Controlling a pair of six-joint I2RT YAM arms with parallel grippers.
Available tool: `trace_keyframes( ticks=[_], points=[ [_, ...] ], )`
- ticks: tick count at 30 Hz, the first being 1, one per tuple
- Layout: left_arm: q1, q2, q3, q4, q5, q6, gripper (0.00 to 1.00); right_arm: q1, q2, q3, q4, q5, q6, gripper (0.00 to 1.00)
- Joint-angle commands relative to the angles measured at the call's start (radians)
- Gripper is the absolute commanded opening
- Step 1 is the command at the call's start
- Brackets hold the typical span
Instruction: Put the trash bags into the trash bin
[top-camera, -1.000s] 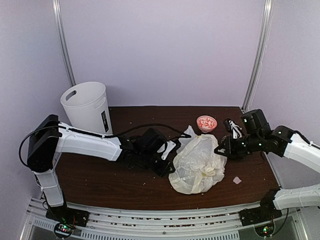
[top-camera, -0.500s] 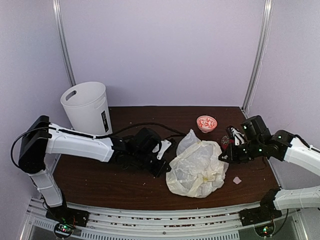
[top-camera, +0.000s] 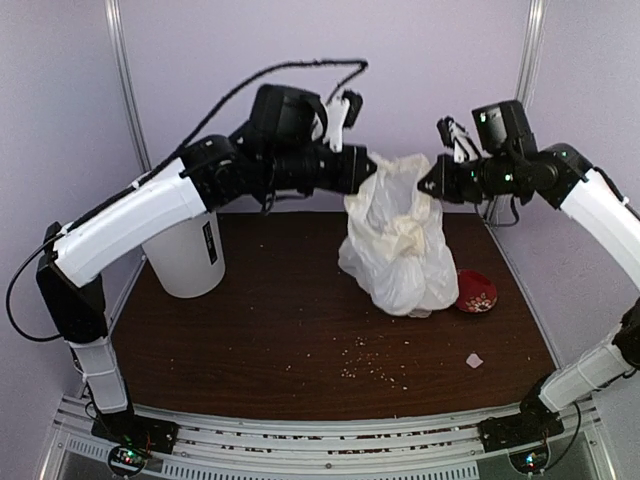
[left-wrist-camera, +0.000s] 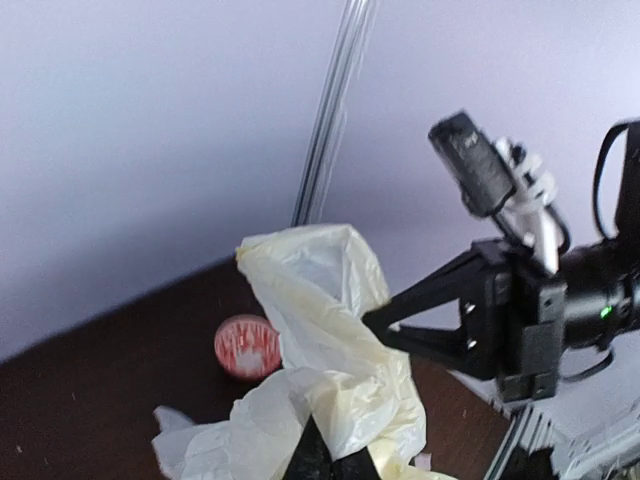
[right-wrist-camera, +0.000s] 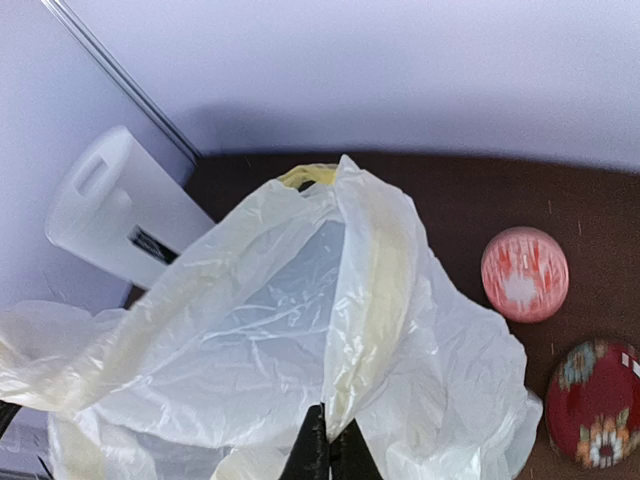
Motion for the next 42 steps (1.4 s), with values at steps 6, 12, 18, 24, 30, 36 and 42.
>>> trace_keyframes(
  ticks=[6, 12, 18, 24, 30, 36, 42],
  points=[
    [0.002, -0.173, -0.055, 0.217, -0.086, 0.167, 0.0, 0.093, -0.07, 0.164, 0.15, 0.124, -0.138, 0.0],
    [-0.008, -0.186, -0.882, 0.192, 0.1, -0.005, 0.0, 0.11, -0.154, -0.819, 0.283, -0.057, -0.025, 0.0],
    [-0.145, -0.312, -1.029, 0.292, 0.062, -0.085, 0.0, 0.223, -0.414, -0.979, 0.477, -0.077, 0.163, 0.0],
    [-0.143, -0.247, -0.811, 0.196, -0.052, 0.028, 0.0, 0.221, -0.314, -0.792, 0.37, -0.074, 0.05, 0.0],
    [-0.143, -0.199, -0.564, 0.119, -0.159, 0.107, 0.0, 0.221, -0.187, -0.496, 0.314, -0.044, -0.011, 0.0],
    [-0.103, -0.194, -0.451, 0.072, -0.156, 0.063, 0.0, 0.221, -0.141, -0.374, 0.367, -0.025, 0.045, 0.0],
    [-0.044, -0.153, -0.162, -0.061, -0.175, 0.05, 0.0, 0.221, -0.059, -0.04, 0.317, 0.07, 0.004, 0.0]
  ],
)
